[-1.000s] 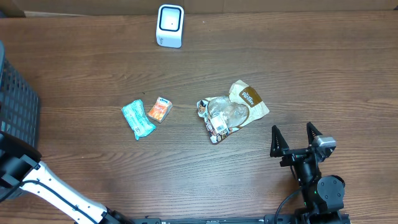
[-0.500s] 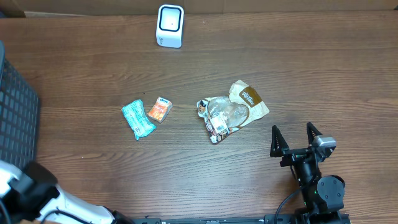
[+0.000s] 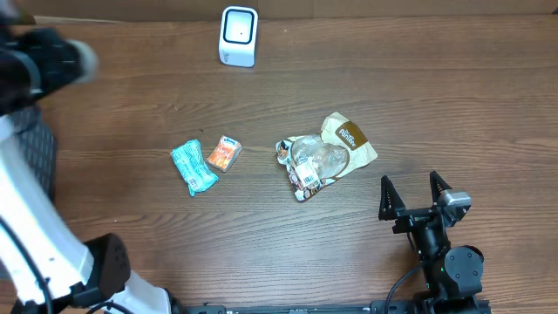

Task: Scan the item barcode
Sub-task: 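Carry the green-capped jar out and set it beside the PanTree bag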

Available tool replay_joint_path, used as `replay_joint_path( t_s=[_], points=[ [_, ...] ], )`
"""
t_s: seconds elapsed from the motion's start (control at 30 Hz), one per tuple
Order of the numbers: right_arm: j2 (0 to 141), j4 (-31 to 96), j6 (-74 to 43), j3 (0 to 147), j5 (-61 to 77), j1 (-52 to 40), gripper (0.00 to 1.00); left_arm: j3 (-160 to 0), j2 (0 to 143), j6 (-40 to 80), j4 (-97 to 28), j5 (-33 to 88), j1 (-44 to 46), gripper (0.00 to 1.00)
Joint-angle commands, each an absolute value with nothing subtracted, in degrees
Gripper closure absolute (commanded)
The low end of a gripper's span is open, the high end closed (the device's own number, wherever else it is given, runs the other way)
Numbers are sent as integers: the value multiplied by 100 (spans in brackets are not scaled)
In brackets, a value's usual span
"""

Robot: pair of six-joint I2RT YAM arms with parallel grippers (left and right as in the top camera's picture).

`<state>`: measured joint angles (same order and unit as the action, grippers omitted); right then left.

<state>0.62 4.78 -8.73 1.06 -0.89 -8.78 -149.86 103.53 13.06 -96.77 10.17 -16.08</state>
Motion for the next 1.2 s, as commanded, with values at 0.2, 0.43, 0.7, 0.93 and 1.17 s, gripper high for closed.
replay_joint_path(
  t_s=[0.2, 0.43, 0.7, 0.93, 1.17],
  points=[
    [16, 462, -851, 45, -123, -904, 0, -14735, 11513, 1013, -9679, 987, 757, 41],
    [16, 460, -851, 45, -123, -904, 0, -14357, 12460, 766, -9679, 915, 1640, 41],
    [16, 462, -851, 45, -123, -904, 0, -14147, 13063, 760, -9682, 838, 1916, 41],
    [16, 460, -851, 45, -123, -904, 0, -14147, 13098, 574, -9679, 558, 1927, 40],
    [16, 460, -851, 45, -123, -904, 0, -14147, 13102, -58, -9550, 412, 1927, 40]
  ],
)
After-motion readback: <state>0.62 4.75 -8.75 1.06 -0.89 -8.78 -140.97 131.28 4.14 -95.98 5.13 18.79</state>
